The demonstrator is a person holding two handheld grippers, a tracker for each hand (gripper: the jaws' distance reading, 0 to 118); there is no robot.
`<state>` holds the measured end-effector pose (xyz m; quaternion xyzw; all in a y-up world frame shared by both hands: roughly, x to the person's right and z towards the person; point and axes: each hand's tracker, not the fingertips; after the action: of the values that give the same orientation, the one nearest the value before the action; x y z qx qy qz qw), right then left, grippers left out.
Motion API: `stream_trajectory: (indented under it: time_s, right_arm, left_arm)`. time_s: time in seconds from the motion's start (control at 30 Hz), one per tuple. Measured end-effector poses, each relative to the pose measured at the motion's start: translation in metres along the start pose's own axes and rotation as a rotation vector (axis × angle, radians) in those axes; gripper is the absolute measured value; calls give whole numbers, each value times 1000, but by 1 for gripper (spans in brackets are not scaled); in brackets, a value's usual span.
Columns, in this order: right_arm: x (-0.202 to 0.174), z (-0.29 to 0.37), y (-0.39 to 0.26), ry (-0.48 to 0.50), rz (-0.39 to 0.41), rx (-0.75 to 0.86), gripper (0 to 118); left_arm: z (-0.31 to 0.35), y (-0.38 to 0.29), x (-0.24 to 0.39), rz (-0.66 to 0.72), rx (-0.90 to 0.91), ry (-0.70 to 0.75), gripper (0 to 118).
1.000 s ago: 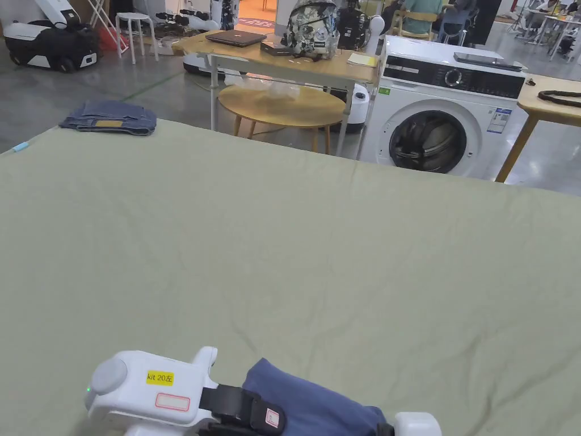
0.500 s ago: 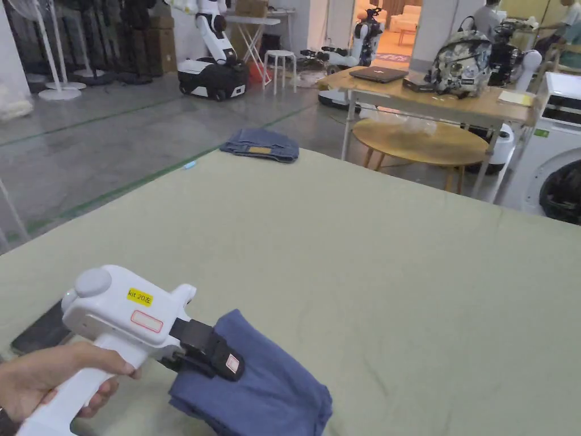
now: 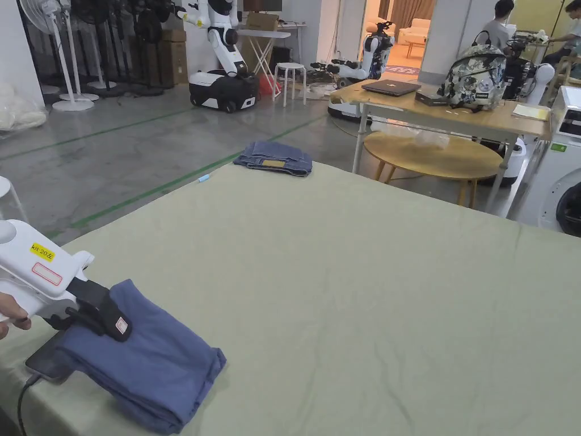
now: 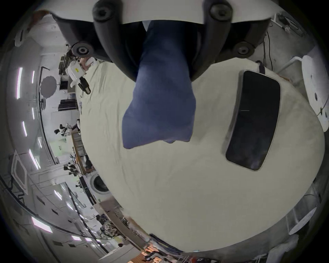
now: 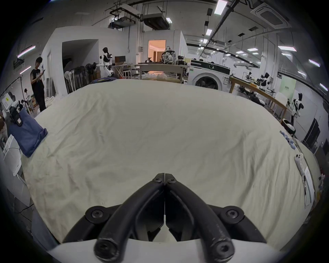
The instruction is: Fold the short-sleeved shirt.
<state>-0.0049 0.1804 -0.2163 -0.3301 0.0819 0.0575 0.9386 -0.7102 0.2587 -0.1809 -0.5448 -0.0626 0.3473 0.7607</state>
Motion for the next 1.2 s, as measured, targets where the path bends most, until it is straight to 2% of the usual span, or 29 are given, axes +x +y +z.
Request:
stream_trajectory:
  time_s: [0.13, 0.23, 0.27, 0.6, 0.67, 0.77, 0.87, 1.03, 1.13, 1.2]
  right_arm:
    - [1, 0, 0, -9, 2, -4, 0]
    - [1, 0, 1, -12, 4, -6, 0]
    - [1, 0, 1, -12, 5, -5, 0]
    - [-5, -4, 4, 1, 3, 7, 0]
    - [-7, -5, 4, 5, 0, 7, 0]
    - [-8, -4, 4, 10, -7, 14, 0]
    - [-6, -4, 4, 10, -18, 22, 0]
    - [2, -2, 8, 0, -38, 35, 0]
    - [11, 1, 12, -11, -57, 55, 0]
    - [17, 2, 15, -21, -70, 67, 0]
  left_arm:
    - [-11, 1, 3, -33, -10, 107, 22]
    - [-11, 0, 6, -75, 16, 187, 42]
    - [-7, 3, 1, -77, 19, 218, 45]
    - [29, 4, 3, -109, 148, 477, 45]
    - [21, -1, 5, -111, 160, 452, 45]
    - [-7, -14, 15, -118, 147, 339, 42]
    - [-40, -29, 35, -182, 164, 280, 38]
    - [-85, -59, 92, -253, 271, 99, 33]
    - [-115, -82, 142, -353, 326, 75, 29]
    - [-135, -94, 170, -384, 358, 56, 22]
